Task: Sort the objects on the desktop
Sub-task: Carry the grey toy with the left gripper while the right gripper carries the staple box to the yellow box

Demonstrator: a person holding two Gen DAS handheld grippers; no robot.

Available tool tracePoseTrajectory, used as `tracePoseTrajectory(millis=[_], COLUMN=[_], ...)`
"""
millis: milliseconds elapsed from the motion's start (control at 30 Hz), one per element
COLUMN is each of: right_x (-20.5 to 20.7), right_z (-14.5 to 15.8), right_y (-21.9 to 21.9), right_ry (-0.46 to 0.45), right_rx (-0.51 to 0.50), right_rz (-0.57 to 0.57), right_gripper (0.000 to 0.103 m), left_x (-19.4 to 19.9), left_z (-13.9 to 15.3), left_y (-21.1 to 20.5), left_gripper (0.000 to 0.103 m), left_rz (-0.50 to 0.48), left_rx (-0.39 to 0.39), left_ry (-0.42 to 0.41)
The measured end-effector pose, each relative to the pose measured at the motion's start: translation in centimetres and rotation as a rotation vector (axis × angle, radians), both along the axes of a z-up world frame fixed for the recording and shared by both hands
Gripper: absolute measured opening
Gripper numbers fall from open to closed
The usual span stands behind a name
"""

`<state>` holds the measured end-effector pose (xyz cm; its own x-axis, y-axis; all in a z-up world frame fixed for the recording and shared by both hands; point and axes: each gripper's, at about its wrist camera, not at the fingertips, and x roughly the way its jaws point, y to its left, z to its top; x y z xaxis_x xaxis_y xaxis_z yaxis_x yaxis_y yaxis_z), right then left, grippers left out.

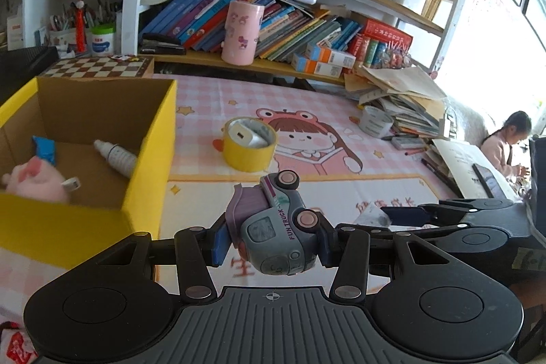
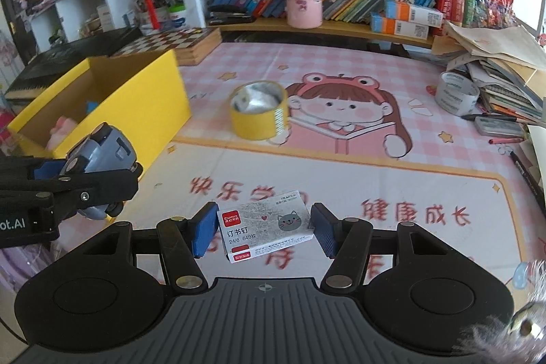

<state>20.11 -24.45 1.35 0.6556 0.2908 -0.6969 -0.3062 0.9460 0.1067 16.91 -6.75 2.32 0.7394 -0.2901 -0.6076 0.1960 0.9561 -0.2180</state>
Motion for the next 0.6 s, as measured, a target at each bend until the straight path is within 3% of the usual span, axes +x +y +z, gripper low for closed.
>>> tracePoseTrajectory(millis=[367,600], right_x=[-5.8,-9.7], right_z=[0.3,0.2], right_y=[4.5,8.0], right_ry=[-0.013,-0.003], right_rx=[-0.043,-0.014], right_rz=[-0.012,-0.025], right_gripper=[0.056,0.056], left_x=[-5.4,-8.7], left_z=[-0.5,-0.9], left_y=[5.7,8.9], left_gripper=[0.047,0.047], left_rz=[0.029,0.035], left_rx=[-0.02,-0.035], left_ry=[-0.003,0.013])
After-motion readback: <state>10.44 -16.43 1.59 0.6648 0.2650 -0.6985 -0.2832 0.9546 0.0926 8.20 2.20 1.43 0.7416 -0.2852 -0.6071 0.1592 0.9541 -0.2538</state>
